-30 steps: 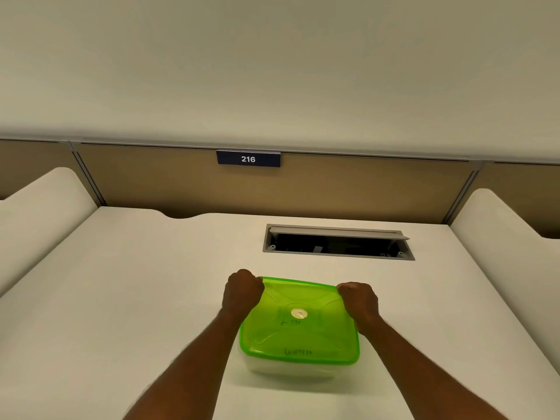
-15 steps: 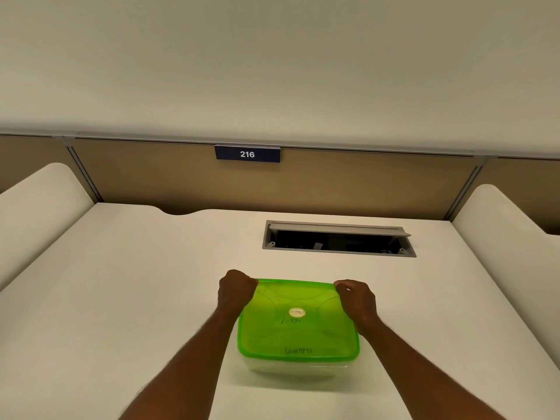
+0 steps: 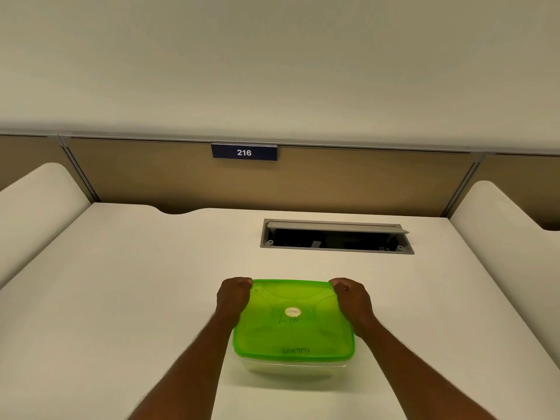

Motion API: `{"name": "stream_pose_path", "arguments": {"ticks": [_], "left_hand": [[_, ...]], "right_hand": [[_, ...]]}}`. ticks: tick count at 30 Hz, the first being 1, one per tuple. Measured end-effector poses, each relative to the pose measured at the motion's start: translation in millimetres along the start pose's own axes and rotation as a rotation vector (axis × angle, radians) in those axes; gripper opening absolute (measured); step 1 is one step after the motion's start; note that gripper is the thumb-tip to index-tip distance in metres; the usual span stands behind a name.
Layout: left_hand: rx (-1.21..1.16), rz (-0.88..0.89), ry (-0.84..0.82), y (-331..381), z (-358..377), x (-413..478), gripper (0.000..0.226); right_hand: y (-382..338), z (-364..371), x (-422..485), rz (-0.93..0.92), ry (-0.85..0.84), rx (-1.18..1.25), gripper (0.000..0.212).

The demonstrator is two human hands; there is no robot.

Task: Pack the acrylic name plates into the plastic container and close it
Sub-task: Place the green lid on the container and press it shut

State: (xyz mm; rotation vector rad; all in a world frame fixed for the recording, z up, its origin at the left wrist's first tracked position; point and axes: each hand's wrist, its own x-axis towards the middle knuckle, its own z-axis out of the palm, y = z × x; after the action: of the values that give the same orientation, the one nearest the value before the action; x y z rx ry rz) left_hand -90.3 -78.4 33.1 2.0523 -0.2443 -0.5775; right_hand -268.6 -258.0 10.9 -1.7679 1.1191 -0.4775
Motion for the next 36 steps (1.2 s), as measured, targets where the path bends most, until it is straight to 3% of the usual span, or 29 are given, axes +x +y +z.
{"name": "stream_pose_path", "arguments": {"ticks": [4, 11, 17, 23, 29, 32, 36], "left_hand": [[-0.053, 0.019, -0.014, -1, 3, -2, 0.017], [0.107, 0.175, 0.116, -10, 13, -8, 0.028], [0.177, 0.197, 0.169, -7, 16, -14, 0.03], [0.093, 0.063, 0.133, -10, 16, -4, 0.033], [0.219, 0.044, 0.084, -9, 17, 2, 0.052], [0.239, 0.06, 0.075, -8, 18, 2, 0.057], [0.211, 0.064, 0.071, -8, 17, 4, 0.053]], "right_hand": [[3, 4, 3, -0.042, -0.013, -0.054, 0.027], [8, 8, 6, -0.144, -0.001, -0.134, 0.03], [14, 6, 8, -0.152, 0.003, -0.128, 0.031], [16, 7, 9, -0.105, -0.008, -0.032, 0.03], [14, 8, 6, 0.009, 0.052, 0.056, 0.025], [14, 8, 5, 0.102, 0.113, -0.031, 0.027], [12, 5, 0, 0.125, 0.042, -0.186, 0.044]]}}
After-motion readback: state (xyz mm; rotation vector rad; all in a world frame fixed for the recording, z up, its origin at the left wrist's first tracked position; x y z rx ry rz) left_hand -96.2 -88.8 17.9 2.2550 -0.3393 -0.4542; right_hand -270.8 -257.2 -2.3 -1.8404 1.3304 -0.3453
